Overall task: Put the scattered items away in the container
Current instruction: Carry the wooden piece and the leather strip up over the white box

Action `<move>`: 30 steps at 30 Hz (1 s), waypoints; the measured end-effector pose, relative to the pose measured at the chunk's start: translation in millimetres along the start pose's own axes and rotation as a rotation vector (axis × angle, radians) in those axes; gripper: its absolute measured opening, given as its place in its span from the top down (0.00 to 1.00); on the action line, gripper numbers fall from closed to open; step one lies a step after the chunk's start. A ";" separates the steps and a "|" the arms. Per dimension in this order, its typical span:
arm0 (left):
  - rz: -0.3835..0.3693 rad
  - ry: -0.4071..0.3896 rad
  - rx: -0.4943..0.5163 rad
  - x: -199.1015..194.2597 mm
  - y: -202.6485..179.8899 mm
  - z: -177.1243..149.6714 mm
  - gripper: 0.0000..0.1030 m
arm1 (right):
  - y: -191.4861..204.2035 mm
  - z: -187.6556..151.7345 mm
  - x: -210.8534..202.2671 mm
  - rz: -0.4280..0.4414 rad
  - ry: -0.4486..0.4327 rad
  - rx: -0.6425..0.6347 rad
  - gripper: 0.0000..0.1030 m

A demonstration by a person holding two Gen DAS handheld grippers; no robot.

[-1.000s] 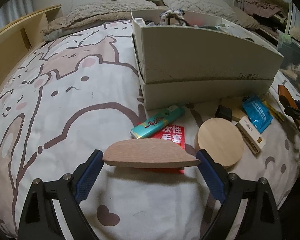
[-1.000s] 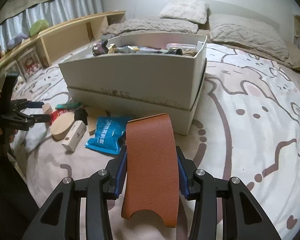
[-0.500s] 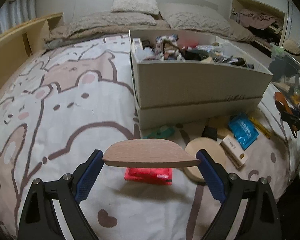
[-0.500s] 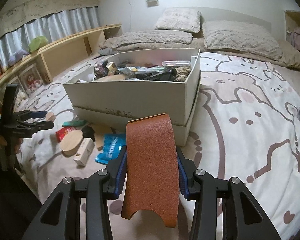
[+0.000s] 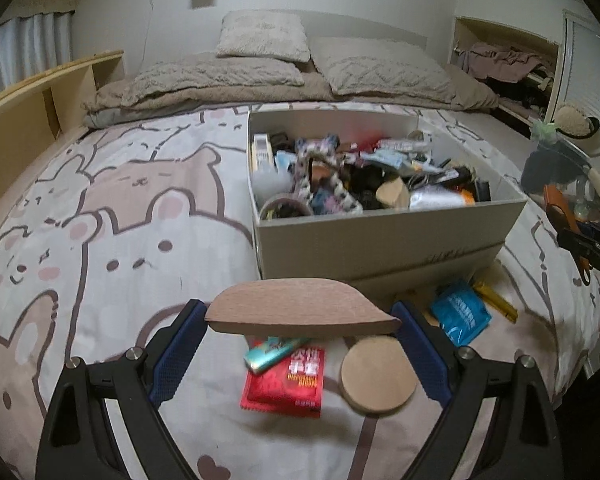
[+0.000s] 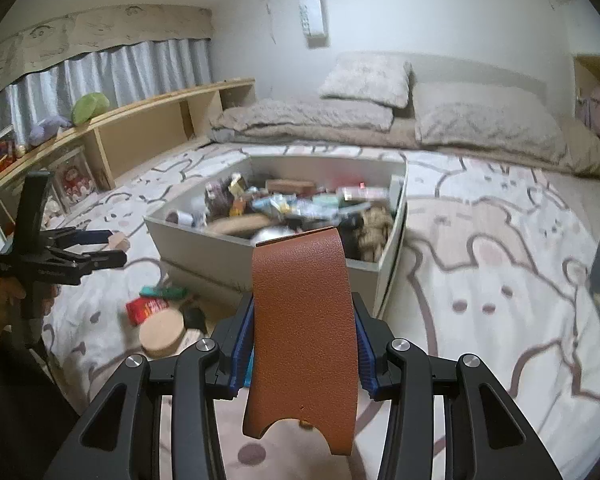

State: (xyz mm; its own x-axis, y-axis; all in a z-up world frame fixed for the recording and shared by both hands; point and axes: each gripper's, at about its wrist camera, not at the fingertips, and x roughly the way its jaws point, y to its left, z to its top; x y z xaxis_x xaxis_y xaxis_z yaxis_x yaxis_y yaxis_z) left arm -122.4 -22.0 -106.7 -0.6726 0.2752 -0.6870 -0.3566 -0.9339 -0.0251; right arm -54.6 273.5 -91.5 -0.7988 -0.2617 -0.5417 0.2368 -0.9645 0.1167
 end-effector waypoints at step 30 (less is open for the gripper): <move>-0.106 -0.198 0.007 11.1 -34.4 100.6 0.09 | -14.4 108.0 50.2 0.032 -0.026 0.043 0.56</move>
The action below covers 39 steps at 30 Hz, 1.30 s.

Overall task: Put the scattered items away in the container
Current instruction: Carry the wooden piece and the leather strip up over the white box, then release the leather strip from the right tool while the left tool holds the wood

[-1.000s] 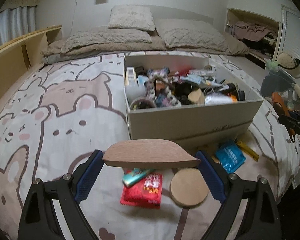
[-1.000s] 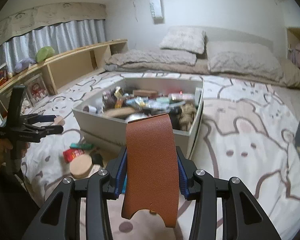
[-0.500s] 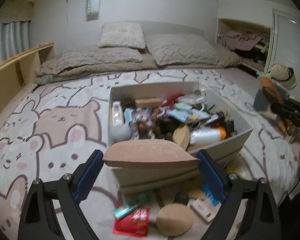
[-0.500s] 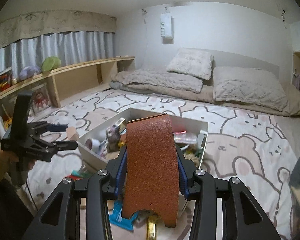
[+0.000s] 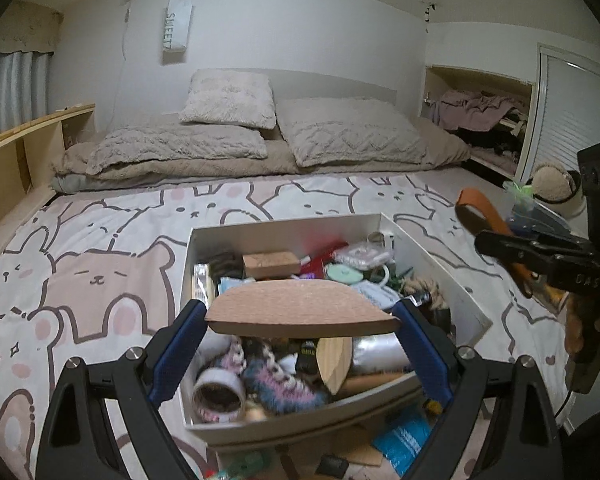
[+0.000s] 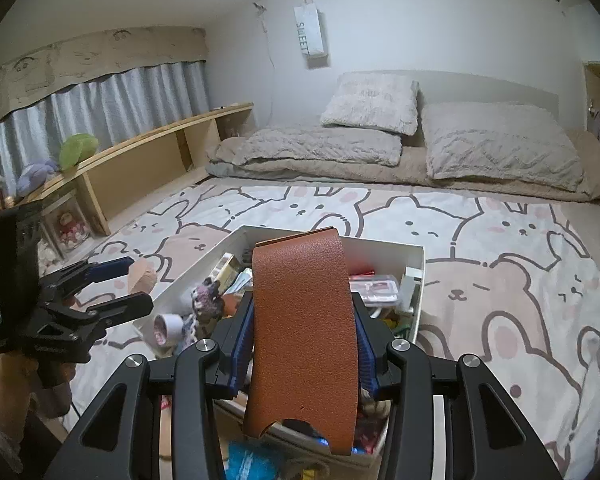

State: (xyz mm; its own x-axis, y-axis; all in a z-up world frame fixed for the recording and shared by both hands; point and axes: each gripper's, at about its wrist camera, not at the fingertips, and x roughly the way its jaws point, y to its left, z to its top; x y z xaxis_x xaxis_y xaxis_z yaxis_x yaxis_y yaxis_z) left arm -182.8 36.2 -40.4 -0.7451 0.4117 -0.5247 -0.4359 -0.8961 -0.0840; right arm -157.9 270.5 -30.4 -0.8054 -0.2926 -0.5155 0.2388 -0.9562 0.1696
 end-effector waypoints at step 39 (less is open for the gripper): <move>-0.012 0.078 -0.154 41.1 20.2 -9.6 0.09 | -16.4 20.2 96.6 -0.022 0.138 0.180 0.02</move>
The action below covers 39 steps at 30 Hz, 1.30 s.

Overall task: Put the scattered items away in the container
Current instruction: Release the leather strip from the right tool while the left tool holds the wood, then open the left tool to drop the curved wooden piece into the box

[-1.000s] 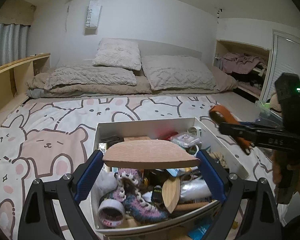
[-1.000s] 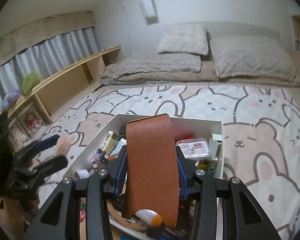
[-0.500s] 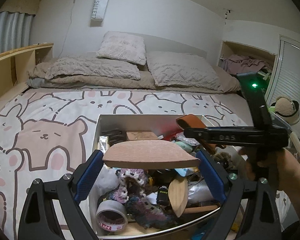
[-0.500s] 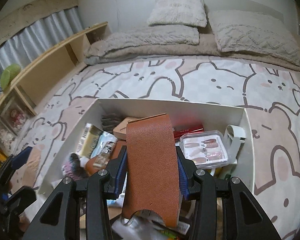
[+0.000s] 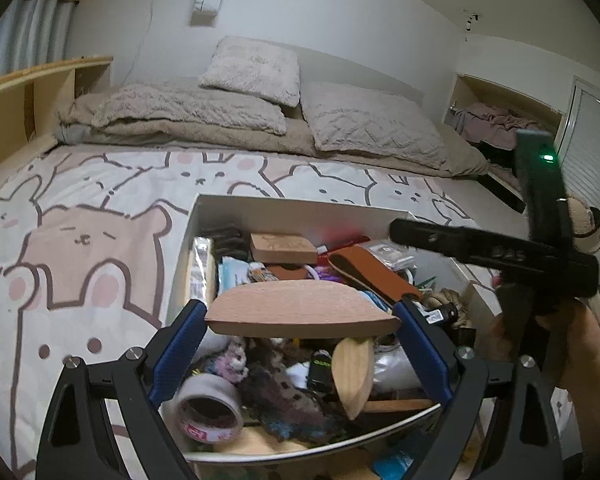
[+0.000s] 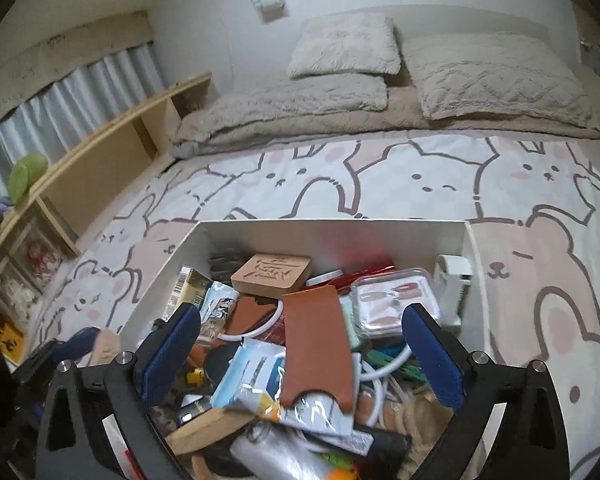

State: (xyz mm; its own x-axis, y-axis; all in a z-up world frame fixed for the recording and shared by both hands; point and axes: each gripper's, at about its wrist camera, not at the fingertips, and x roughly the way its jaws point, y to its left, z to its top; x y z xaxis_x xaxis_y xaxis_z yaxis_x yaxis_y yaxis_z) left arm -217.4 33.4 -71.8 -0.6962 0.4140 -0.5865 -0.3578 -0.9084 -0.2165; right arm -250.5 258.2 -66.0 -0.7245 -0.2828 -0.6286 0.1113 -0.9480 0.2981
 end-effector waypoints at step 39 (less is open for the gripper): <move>0.002 0.095 0.074 26.4 -113.3 -28.3 0.09 | -57.6 -95.3 -148.5 0.078 -0.181 0.041 0.02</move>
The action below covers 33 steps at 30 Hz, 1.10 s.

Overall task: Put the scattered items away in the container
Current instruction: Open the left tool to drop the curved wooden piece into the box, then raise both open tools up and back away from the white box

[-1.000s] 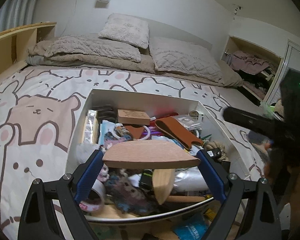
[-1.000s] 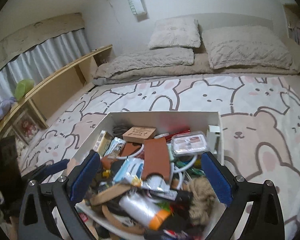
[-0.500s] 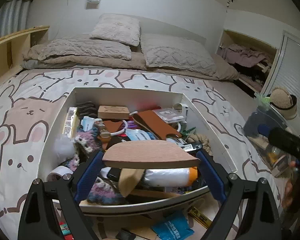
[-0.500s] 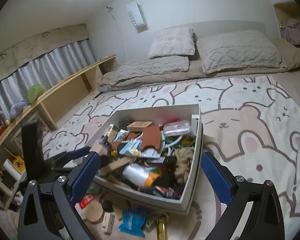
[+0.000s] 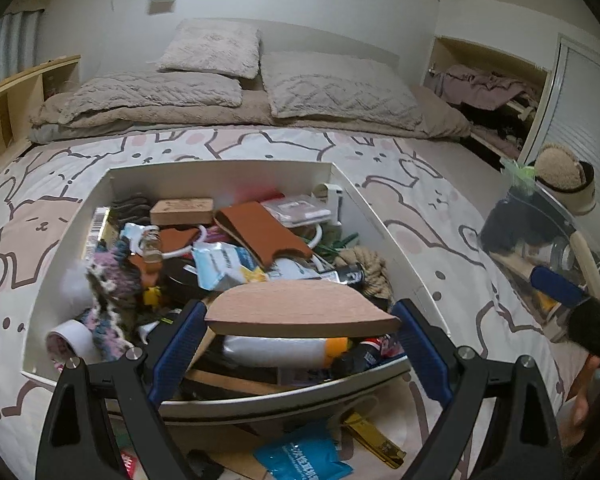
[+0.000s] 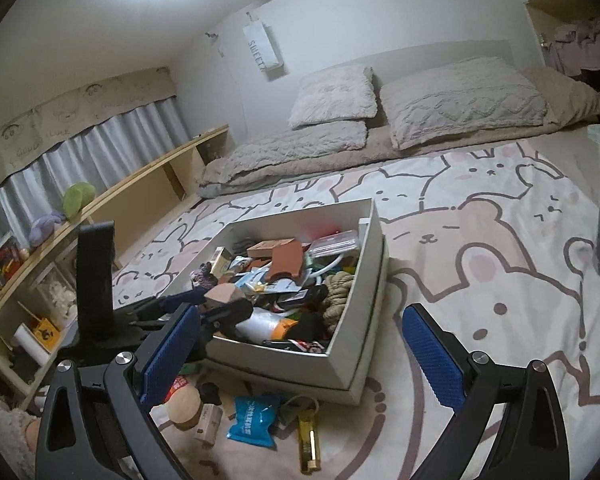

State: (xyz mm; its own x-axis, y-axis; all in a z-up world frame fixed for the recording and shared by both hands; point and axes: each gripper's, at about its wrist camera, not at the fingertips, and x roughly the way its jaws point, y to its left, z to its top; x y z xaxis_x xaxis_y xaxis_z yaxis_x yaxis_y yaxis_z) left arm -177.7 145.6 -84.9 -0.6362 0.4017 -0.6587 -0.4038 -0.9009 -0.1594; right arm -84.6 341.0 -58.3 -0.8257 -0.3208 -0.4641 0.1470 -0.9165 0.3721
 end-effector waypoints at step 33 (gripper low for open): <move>0.042 -0.043 0.008 -31.4 5.2 -7.4 0.00 | 12.1 -1.4 -16.0 0.030 -0.020 0.018 0.02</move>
State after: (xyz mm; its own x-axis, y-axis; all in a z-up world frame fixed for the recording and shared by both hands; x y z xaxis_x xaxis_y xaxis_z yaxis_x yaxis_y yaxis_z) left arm -154.9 127.0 -70.5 -0.6805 0.3708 -0.6320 -0.3817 -0.9156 -0.1262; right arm -68.8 334.6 -47.4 -0.8319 -0.3432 -0.4361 0.1621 -0.9019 0.4004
